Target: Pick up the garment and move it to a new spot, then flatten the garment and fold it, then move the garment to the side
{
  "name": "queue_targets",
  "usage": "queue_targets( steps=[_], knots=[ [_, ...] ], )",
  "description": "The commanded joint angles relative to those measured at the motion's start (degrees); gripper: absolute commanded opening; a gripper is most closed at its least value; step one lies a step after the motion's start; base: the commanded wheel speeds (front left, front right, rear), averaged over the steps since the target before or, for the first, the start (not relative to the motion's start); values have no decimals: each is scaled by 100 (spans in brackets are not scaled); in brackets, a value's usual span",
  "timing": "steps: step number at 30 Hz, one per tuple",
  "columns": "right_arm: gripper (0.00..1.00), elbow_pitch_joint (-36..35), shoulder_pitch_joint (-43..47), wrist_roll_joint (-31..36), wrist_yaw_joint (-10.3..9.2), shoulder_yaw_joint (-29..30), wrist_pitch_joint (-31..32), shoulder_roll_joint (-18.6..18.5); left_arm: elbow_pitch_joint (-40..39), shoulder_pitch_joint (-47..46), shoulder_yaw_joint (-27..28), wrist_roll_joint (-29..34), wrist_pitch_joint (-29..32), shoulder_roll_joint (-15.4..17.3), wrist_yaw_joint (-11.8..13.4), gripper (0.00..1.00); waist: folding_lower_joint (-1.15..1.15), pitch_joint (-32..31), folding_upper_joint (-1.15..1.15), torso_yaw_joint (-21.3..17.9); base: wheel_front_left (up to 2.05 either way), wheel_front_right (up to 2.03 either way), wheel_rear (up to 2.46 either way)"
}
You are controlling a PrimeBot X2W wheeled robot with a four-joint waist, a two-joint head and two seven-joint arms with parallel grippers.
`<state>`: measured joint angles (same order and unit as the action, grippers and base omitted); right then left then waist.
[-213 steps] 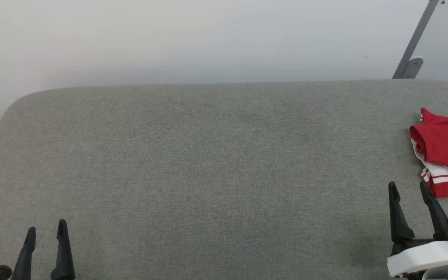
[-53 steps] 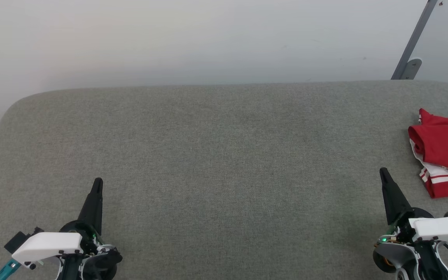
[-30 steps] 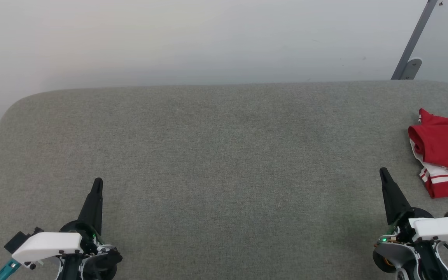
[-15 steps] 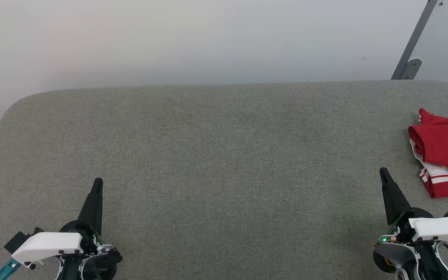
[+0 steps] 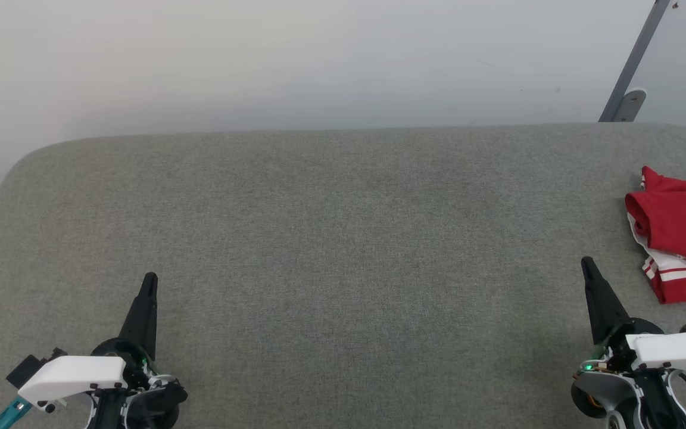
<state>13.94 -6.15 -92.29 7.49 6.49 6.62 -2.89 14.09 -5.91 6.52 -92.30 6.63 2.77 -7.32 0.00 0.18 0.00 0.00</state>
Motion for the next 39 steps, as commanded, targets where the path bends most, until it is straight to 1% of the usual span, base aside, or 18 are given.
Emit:
queue_targets(
  steps=[1,39],
  knots=[
    [0,18,-21,-23,0,9,5,9,-3,-74,6,-18,5,10,-31,0,0,0,0,0,0,0,0],
    [0,18,-21,-24,0,8,4,9,-3,-74,3,-19,3,10,-31,0,0,0,0,0,0,0,0]
  ],
)
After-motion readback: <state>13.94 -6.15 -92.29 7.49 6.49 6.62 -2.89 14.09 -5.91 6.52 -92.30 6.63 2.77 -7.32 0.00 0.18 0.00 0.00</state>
